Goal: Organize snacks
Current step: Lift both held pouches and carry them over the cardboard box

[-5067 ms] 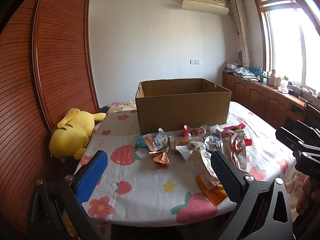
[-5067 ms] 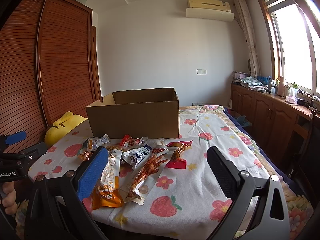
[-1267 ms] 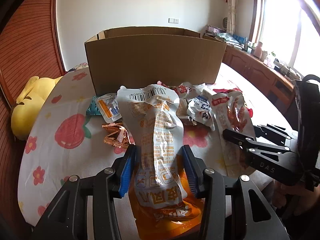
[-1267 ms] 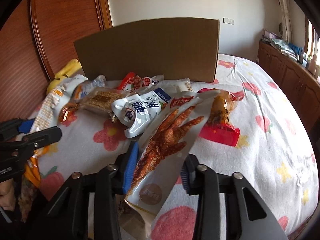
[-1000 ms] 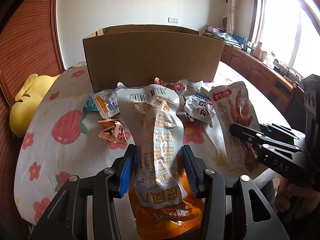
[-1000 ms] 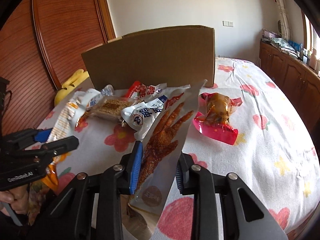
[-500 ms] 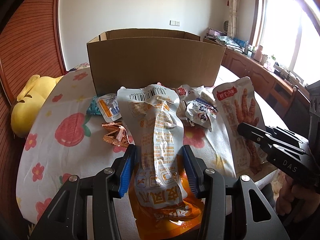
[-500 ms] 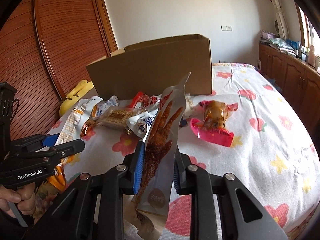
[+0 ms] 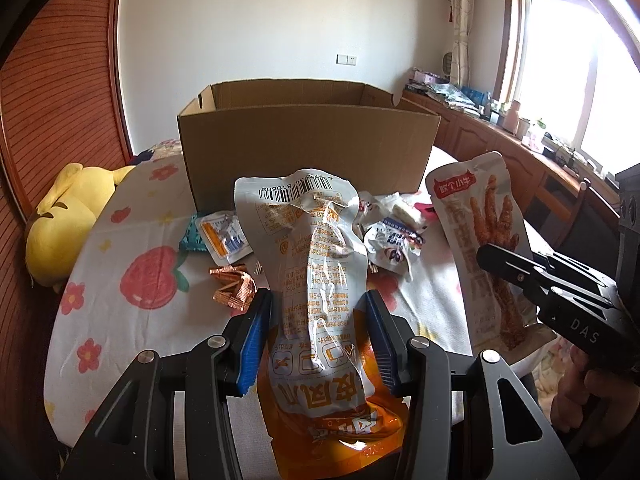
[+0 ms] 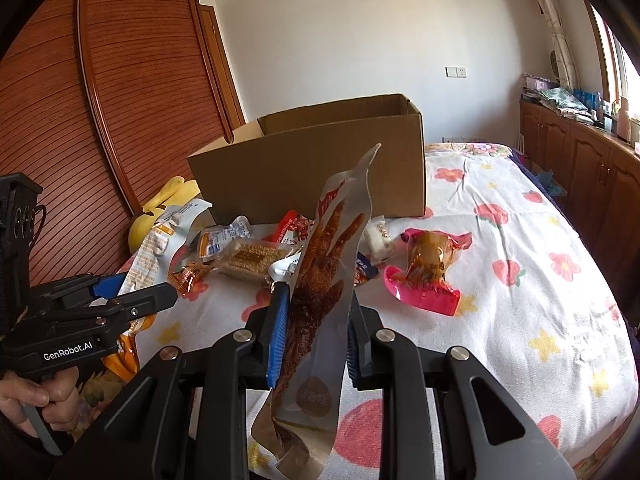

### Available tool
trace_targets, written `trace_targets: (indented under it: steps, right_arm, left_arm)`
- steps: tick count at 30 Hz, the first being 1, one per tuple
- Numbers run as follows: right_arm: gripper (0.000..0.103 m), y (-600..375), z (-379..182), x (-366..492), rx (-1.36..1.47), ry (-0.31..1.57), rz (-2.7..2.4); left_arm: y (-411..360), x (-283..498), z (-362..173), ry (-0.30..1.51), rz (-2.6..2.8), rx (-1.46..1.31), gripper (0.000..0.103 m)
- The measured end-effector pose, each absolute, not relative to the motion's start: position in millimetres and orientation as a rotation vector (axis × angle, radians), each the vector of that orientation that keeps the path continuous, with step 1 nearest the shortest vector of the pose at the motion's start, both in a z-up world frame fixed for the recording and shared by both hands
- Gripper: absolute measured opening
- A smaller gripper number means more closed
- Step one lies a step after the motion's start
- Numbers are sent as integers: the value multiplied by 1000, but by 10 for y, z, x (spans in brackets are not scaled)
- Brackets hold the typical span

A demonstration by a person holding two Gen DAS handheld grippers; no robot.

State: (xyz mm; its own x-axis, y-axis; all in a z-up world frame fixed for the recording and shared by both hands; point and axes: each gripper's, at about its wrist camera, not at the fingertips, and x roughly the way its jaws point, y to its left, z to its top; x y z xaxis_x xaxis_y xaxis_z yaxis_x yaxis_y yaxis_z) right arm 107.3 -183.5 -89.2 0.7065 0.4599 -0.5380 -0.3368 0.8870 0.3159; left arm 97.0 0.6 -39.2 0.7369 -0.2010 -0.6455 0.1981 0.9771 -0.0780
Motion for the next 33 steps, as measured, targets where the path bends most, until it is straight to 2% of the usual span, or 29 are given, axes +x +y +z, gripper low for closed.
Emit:
trace_targets:
  steps: [21, 33]
  right_arm:
    - [26, -1810, -749, 1021, 192, 607, 465]
    - [26, -1703, -533, 1297, 138, 575, 522]
  left_arm:
    - [33, 937, -273, 650, -239, 14, 49]
    - [41, 1186, -142, 613, -254, 21, 49]
